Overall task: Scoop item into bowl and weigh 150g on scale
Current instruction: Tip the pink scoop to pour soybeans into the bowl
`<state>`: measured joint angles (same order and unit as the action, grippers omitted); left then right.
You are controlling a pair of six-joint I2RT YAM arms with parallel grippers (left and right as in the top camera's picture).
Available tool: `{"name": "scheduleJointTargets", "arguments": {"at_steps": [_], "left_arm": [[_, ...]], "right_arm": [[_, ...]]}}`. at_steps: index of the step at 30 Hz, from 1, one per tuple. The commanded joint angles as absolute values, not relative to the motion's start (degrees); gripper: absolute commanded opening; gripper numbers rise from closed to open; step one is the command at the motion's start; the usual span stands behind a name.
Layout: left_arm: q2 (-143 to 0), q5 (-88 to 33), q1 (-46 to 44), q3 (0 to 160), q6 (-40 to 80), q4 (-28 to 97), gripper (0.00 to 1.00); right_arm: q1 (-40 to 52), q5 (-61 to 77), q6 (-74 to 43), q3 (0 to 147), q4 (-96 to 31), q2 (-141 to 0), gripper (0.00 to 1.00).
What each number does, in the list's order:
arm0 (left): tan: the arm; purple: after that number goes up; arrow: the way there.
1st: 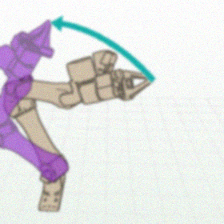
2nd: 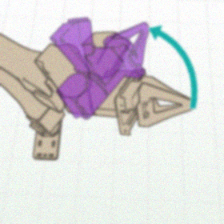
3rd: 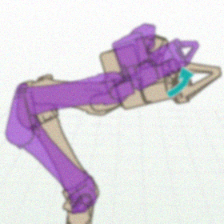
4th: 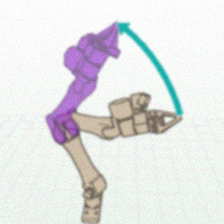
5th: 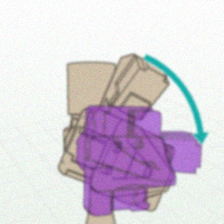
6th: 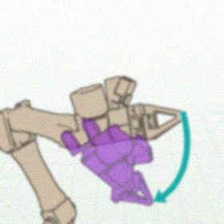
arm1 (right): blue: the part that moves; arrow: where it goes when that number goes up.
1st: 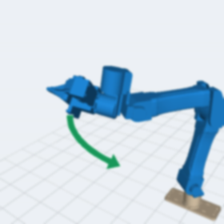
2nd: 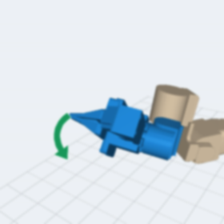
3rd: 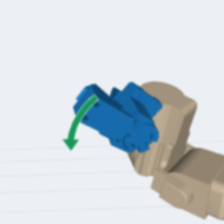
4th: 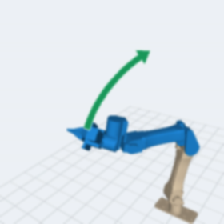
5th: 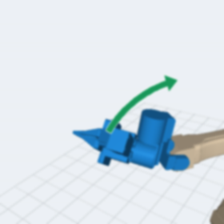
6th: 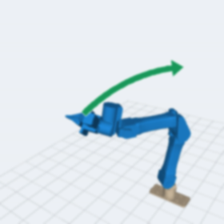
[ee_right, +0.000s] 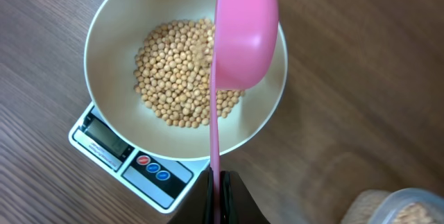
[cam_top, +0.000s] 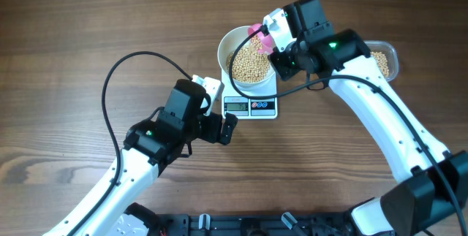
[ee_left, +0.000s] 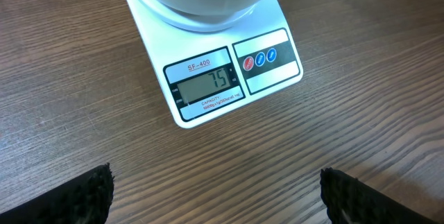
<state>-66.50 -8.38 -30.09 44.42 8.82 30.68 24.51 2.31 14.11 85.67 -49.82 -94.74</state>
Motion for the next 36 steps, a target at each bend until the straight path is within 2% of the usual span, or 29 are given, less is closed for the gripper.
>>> {"name": "scheduleJointTargets", "arguments": {"at_steps": [1,12,17,27,36], "left_arm": [[-66.8,-8.1,-30.4,45.6,8.1,30.7,1.00],[-66.8,-8.1,-30.4,45.6,8.1,30.7,1.00],[-66.8,-8.1,-30.4,45.6,8.1,30.7,1.00],[-66.8,-8.1,-30.4,45.6,8.1,30.7,1.00],[-66.8,-8.1,-30.4,45.6,8.1,30.7,1.00]], "right_arm": [[24.9,1.3,19.6,87.1,-49.3,-91.8,0.04],[27.1,-1.2,25.5,87.1,-48.7,-91.1,0.04],[28.4,-9.0,25.5,87.1,-48.0,-91.1,0.04],[29.8,-8.8,25.1,87.1,-48.0,-91.1,0.04],[28.6,7.5,12.6,87.1,-48.5,-91.1,0.04]]}}
